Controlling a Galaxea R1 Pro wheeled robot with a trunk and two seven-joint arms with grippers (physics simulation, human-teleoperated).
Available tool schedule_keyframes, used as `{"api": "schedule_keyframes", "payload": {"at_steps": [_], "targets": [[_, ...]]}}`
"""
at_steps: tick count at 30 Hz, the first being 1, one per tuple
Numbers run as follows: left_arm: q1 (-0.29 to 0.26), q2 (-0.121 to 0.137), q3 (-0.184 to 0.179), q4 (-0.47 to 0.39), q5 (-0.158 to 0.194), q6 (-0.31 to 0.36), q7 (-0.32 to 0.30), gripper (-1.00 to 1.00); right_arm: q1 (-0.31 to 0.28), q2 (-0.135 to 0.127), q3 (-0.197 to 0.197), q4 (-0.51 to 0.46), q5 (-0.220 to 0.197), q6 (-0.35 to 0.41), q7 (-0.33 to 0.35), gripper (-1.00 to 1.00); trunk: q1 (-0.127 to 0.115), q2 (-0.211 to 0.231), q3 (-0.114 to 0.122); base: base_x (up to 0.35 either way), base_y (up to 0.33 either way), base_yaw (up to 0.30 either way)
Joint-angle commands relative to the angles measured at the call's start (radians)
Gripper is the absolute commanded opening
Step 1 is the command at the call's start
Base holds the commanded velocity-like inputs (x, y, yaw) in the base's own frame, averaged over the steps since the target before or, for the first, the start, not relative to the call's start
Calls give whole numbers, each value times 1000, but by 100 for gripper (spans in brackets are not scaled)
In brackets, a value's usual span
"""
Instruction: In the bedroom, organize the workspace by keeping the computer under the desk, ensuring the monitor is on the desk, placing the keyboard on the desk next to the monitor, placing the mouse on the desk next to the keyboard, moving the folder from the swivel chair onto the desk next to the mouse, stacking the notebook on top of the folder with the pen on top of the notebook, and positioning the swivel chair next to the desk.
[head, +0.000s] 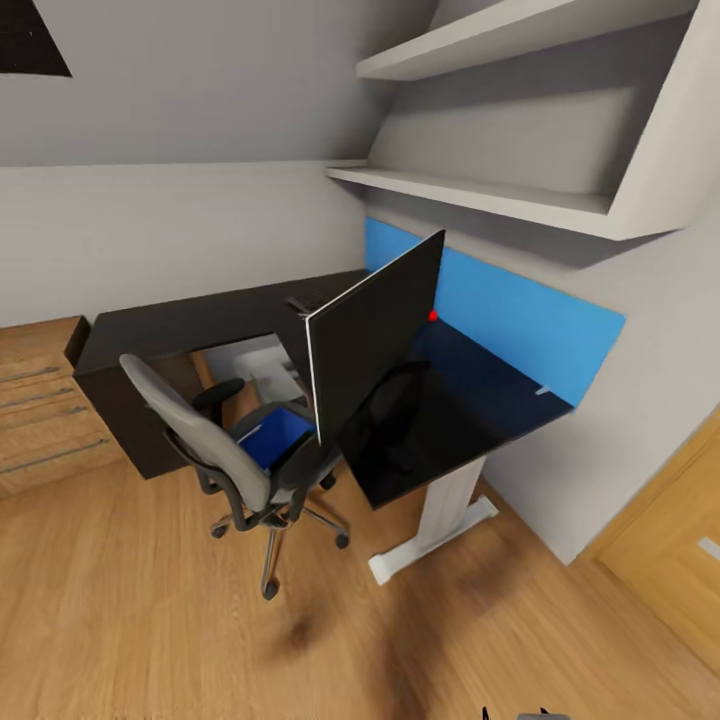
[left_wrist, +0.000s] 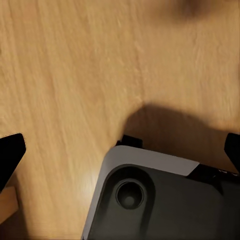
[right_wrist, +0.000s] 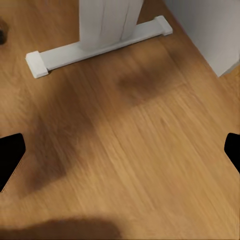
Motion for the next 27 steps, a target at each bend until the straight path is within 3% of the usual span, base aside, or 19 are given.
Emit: {"api": "schedule_keyframes", "payload": {"at_steps": [1,9,18,27], "targets": [[-1,1,-8,1,5,-4,6,100,0,1,-4,0,11,-2,-6,100,0,-1,-1,0,0,277],[-1,7,-7,0,5,-7,5,100,0,0,-4,0,10,-4,-6,100,0,-1,-1,0,0,274],[-1,5,-6,0,1,-8,9,100,0,5,-6,0,5,-4,-4,100,0,-1,-1,0,0,53],[-1,3,-7,0,-1,-6,10,100,0,6,-9,0,3,-3,-4,100,0,-1,-1,0,0,205]]}}
